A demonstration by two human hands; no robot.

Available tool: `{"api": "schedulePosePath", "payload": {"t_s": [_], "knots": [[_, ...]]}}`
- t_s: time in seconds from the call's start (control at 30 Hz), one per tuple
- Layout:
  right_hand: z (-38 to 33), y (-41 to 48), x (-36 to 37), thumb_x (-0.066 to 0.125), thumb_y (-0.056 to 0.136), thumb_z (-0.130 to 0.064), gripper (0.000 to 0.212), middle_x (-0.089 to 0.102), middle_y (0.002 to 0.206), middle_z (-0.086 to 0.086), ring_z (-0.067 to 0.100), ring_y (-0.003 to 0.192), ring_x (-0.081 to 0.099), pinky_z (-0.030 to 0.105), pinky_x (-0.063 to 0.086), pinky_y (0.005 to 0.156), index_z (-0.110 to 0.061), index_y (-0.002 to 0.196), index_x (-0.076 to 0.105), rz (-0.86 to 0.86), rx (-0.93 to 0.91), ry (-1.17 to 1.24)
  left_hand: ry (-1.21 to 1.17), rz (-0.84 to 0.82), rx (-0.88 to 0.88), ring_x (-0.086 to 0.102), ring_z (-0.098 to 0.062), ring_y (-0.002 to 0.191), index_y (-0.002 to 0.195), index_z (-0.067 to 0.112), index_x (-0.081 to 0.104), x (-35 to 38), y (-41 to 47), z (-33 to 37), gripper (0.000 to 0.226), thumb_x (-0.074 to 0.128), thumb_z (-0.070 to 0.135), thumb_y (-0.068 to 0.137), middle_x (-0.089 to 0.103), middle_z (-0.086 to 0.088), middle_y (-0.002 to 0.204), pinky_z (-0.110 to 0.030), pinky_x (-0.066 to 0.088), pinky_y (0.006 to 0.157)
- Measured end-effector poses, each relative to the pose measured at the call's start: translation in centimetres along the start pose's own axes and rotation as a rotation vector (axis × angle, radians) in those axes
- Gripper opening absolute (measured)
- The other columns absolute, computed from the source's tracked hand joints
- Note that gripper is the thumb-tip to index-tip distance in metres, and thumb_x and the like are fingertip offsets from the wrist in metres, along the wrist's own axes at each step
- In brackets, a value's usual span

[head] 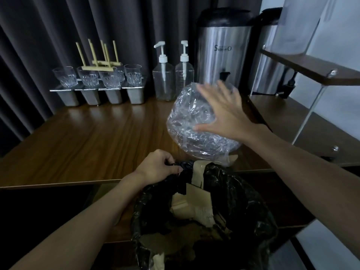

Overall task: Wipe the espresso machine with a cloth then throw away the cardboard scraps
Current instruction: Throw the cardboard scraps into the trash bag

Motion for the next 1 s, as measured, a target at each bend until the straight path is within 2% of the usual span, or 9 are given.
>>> {"api": "schedulePosePath", "payload": {"t_s": [0.17,0.3,0.43,0.53,0.6,0.67,0.8,0.9,1.0], "knots": [[2.1,-1.4,7.4,0.057,0.063,-0.087,0.112,0.01,0.164,-0.002,0.031,0.15,0.005,0.065,0.011,0.112,-0.056,0.145,-0.014,-0.413,0.164,0.255,-0.015,0.016,-0.006,0.069,-0.014,0.07,0.073,0.012,0.072,0.1,-0.1,-0.2,0.029,0.083,0.038,0.079,0.073,-0.004,0.078,-0.032,0.054,0.063],[2.4,-2.3,8.9,0.067,0.061,-0.081,0.117,0.007,0.164,-0.003,0.03,0.147,0.02,0.055,0.024,0.109,-0.056,0.145,-0.011,-0.438,0.191,0.379,-0.019,0.027,-0.009,0.069,-0.016,0.072,0.073,0.014,0.072,0.1,-0.1,-0.3,0.028,0.083,0.039,0.079,0.074,-0.004,0.079,-0.03,0.053,0.063],[3.7,-3.2,10.2,0.08,0.062,-0.064,0.119,-0.015,0.162,-0.002,0.035,0.147,0.018,0.065,0.028,0.109,-0.058,0.144,-0.007,-0.41,0.282,0.287,-0.045,0.006,-0.022,0.072,-0.014,0.085,0.074,0.013,0.072,0.2,-0.1,-0.4,0.026,0.083,0.037,0.079,0.075,-0.002,0.082,-0.036,0.058,0.079],[4.8,-3.9,11.3,0.079,0.069,-0.053,0.11,0.03,0.155,0.004,0.029,0.131,0.047,0.056,0.044,0.099,-0.05,0.148,0.003,-0.388,0.307,0.189,-0.079,-0.008,-0.032,0.072,-0.015,0.096,0.075,0.013,0.072,0.3,-0.2,-0.4,0.025,0.084,0.035,0.079,0.076,-0.002,0.087,-0.043,0.056,0.09],[5.2,-4.1,11.2,0.077,0.074,-0.042,0.095,0.061,0.116,-0.002,0.015,0.089,0.065,0.035,0.053,0.073,-0.042,0.15,0.018,-0.35,0.326,0.251,-0.094,-0.012,-0.035,0.072,-0.014,0.096,0.074,0.014,0.072,0.4,-0.2,-0.5,0.024,0.084,0.035,0.079,0.077,-0.001,0.087,-0.043,0.057,0.091],[5.8,-3.7,10.0,0.078,0.075,-0.031,0.082,0.063,0.105,-0.003,0.009,0.073,0.059,0.021,0.043,0.059,-0.032,0.145,0.035,-0.248,0.363,0.35,-0.093,-0.01,-0.04,0.072,-0.013,0.096,0.073,0.016,0.073,0.3,-0.2,-0.5,0.024,0.084,0.037,0.078,0.077,0.0,0.086,-0.043,0.056,0.091],[5.2,-3.6,5.5,0.079,0.072,-0.027,0.078,0.061,0.106,-0.01,0.001,0.08,0.062,0.011,0.044,0.057,-0.039,0.137,0.036,-0.145,0.351,0.56,-0.118,-0.001,-0.041,0.072,-0.017,0.096,0.072,0.013,0.073,0.1,-0.3,-0.5,0.027,0.085,0.036,0.077,0.076,-0.004,0.086,-0.045,0.057,0.09],[2.6,-4.8,0.9,0.076,0.075,-0.028,0.079,0.063,0.108,-0.007,0.006,0.082,0.067,0.018,0.055,0.061,-0.047,0.136,0.03,-0.135,0.243,0.571,-0.109,0.01,-0.035,0.069,-0.011,0.071,0.07,0.012,0.074,-0.3,-0.3,-0.2,0.026,0.086,0.034,0.076,0.073,-0.003,0.073,-0.038,0.058,0.072],[-0.3,-7.1,-1.6,0.073,0.078,-0.033,0.077,0.065,0.116,0.011,0.026,0.079,0.068,0.044,0.059,0.067,-0.056,0.135,0.027,-0.262,0.159,0.563,-0.125,0.013,0.0,0.066,-0.02,0.063,0.072,0.006,0.073,-1.1,-0.4,0.4,0.023,0.085,0.025,0.078,0.073,-0.014,0.073,-0.037,0.054,0.066]]}}
Point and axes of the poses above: each hand's wrist, its own y-axis towards the middle knuckle, its own x-axis out of the palm, z = x × y, the point moved 8 cm from there along y, towards the middle knuckle
